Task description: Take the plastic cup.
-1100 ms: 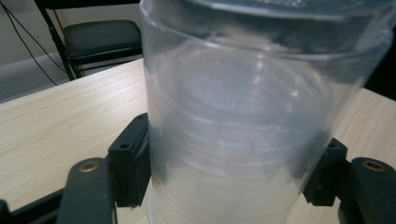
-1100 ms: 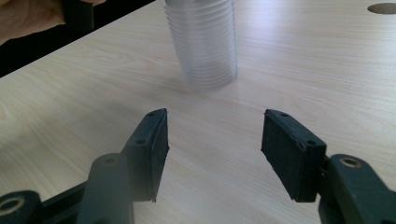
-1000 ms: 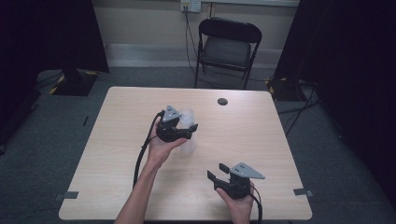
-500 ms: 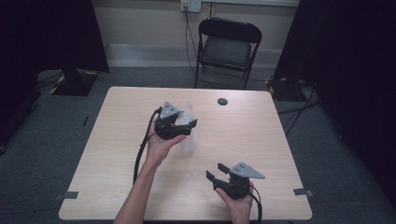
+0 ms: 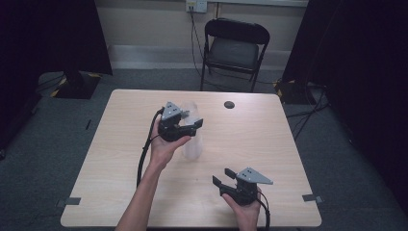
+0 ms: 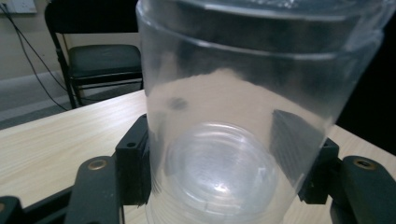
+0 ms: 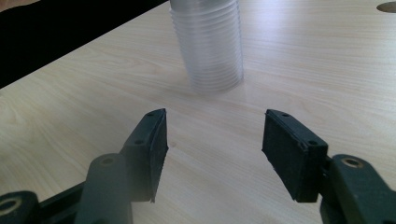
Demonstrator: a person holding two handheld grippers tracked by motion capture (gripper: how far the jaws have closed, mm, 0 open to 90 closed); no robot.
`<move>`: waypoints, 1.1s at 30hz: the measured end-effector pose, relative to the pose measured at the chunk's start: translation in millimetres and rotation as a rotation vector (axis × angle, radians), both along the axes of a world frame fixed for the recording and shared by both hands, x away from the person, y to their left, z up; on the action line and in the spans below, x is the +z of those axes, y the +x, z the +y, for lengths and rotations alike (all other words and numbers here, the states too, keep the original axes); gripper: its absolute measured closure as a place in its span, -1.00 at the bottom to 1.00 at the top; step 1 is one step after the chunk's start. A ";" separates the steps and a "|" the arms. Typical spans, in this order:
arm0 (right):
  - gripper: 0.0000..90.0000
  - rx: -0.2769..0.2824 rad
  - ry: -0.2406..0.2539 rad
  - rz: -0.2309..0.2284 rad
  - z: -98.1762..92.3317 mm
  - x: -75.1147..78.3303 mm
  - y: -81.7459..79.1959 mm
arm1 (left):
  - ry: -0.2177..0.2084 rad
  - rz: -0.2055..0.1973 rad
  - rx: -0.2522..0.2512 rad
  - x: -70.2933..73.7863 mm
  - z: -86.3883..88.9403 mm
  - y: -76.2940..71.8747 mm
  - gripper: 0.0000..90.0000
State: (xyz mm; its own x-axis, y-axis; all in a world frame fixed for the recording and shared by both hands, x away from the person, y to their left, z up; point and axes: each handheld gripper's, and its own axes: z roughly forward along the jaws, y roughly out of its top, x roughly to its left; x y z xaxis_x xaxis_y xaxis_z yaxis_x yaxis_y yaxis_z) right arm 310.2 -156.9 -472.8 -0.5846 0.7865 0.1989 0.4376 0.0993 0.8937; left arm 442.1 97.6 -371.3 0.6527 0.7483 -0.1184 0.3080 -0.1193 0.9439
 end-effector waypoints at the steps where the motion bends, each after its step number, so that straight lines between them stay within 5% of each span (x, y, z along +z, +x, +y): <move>1: -0.10 0.000 -0.001 0.000 0.1 0.0 0.1 | 0.002 -0.003 -0.001 0.8 -0.3 -0.6 -0.20; 33: -0.05 -0.002 -0.010 -0.010 0.2 -0.1 -1.0 | -0.193 -0.041 0.007 26.5 35.8 -21.2 -0.19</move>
